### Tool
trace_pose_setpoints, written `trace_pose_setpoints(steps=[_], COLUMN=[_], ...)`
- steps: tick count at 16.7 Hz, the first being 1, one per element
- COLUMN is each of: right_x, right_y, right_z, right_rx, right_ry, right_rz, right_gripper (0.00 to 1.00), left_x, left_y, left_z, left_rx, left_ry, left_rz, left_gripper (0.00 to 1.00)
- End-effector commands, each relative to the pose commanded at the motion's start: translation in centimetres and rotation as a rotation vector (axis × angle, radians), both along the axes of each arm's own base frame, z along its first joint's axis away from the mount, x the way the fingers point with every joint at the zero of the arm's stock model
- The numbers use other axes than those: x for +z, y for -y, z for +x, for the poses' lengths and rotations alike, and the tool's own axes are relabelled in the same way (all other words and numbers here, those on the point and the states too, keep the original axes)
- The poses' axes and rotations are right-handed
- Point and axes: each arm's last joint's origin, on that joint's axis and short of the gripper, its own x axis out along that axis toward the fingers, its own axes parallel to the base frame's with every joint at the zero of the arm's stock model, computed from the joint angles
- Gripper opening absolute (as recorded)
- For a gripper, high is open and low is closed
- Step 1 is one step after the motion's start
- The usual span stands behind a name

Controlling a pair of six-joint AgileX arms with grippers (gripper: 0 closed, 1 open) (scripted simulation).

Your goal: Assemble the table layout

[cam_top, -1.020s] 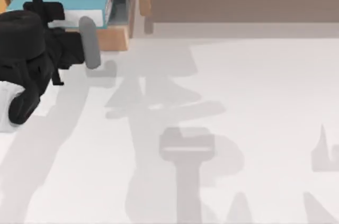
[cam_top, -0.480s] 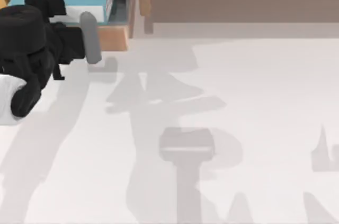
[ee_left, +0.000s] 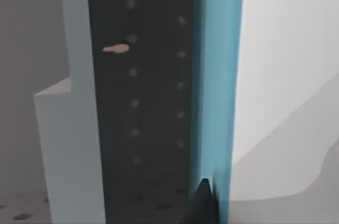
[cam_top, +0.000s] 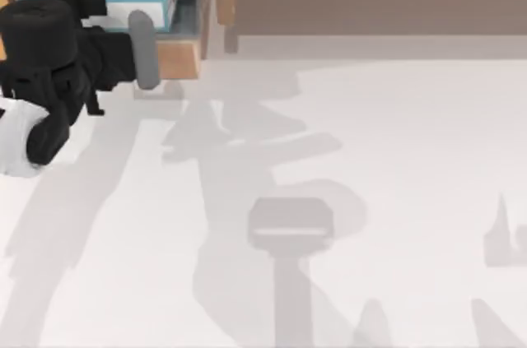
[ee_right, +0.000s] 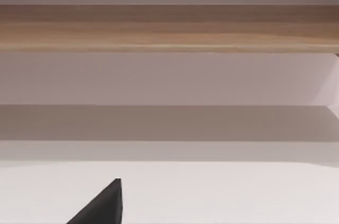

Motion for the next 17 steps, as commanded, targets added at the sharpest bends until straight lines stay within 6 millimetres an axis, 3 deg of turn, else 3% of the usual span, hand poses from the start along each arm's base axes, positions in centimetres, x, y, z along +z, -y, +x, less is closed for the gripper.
trace_pose_setpoints(steps=[1, 14, 17], right_x=[0.00, 0.00, 0.00], right_y=[0.00, 0.00, 0.00], right_z=[0.00, 0.00, 0.00], right_rx=[0.000, 0.000, 0.000], right_ry=[0.000, 0.000, 0.000], right_rz=[0.000, 0.000, 0.000], right_gripper=[1.00, 1.00, 1.00], left_x=[0.00, 0.00, 0.00], left_y=[0.00, 0.00, 0.00], left_z=[0.00, 0.00, 0.00], left_rx=[0.000, 0.000, 0.000], left_ry=[0.000, 0.000, 0.000], left_rz=[0.000, 0.000, 0.000], left_gripper=[0.00, 0.98, 1.00])
